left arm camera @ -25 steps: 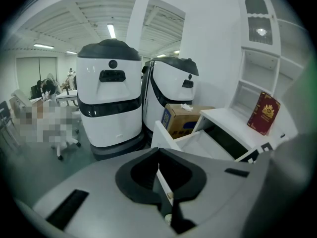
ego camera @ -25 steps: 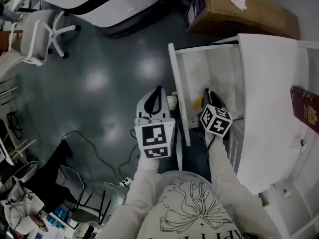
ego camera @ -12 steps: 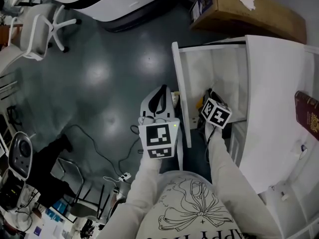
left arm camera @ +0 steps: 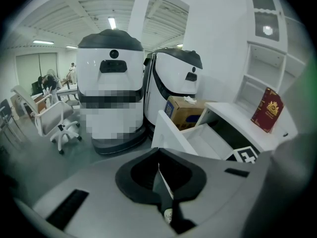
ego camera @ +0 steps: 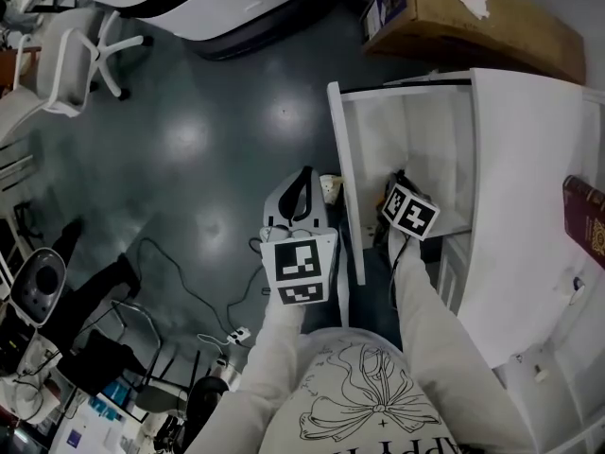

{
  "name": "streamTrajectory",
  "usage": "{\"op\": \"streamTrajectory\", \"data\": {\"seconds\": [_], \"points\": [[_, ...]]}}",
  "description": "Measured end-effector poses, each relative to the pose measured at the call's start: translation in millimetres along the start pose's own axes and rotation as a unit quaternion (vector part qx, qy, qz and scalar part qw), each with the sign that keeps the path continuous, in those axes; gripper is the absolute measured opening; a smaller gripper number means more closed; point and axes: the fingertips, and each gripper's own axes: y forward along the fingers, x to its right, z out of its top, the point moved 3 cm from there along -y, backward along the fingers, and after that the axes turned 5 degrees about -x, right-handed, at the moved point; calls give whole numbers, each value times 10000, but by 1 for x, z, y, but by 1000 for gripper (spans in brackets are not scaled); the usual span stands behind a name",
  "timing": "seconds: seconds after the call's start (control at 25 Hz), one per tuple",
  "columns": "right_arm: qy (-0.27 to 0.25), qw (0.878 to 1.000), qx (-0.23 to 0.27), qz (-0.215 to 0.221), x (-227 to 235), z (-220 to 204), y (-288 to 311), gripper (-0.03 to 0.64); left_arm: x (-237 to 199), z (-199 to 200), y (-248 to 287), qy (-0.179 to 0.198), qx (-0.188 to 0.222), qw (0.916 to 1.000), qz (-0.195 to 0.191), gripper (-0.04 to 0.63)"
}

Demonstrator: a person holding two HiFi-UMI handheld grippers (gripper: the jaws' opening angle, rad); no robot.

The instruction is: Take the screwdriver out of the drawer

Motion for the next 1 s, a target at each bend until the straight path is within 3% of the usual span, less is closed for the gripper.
{"op": "streamTrajectory", "data": {"seconds": [0.36,0.72,1.0], "points": [[-74,9998,138,139,-5,2,-14,72,-1,3,-11,-5,86,10000,15,6],[-353,9927,972,612,-32,27,-91,72,4,23,-47,-75,479,9988,29,6],[-933,9783,1745,612,-47,52,-167,72,17,59,-87,46,1041,9946,-11,6]]}}
